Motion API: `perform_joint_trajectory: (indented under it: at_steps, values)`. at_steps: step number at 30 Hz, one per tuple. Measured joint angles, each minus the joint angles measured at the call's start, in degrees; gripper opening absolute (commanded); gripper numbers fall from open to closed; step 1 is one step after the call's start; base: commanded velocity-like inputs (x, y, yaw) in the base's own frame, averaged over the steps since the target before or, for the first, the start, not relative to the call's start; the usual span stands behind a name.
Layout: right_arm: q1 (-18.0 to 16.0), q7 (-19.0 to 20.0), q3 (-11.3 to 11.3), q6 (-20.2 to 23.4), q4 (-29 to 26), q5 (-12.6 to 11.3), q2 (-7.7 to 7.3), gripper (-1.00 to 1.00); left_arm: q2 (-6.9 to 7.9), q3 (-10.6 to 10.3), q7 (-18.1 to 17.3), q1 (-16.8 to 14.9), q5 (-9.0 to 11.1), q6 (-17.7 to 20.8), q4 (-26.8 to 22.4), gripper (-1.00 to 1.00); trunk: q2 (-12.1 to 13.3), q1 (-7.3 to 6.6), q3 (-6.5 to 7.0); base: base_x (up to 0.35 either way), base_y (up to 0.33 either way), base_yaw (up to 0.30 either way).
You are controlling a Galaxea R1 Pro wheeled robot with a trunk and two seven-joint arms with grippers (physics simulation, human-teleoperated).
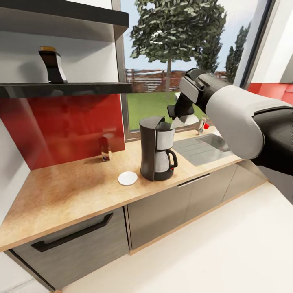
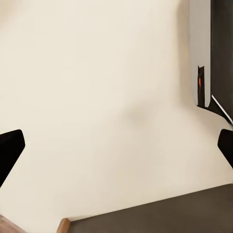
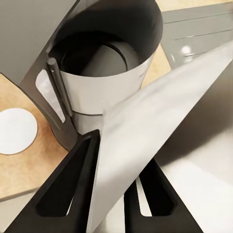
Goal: Set up a coffee station on the kitchen countertop: keep the coffee maker on the countertop, move the bottle of coffee from the kitchen shelf to the counter next to the coffee maker, place a paper coffee filter on top of the coffee maker, put the saucer next to the coffee maker with the coffee cup on the saucer, and place the electric kettle next to the coffee maker.
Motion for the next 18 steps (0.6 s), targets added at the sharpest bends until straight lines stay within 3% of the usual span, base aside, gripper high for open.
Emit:
perform_joint_trajectory:
  at_steps: [18]
  values:
    - [0.15, 0.0, 0.0, 0.0, -0.11, 0.01, 0.0, -1.0, 0.0, 0.07, 0.0, 0.0, 0.05, -0.44, -0.09, 1.0, -0.01, -0.01, -1.01, 0.011, 0.001, 0.0]
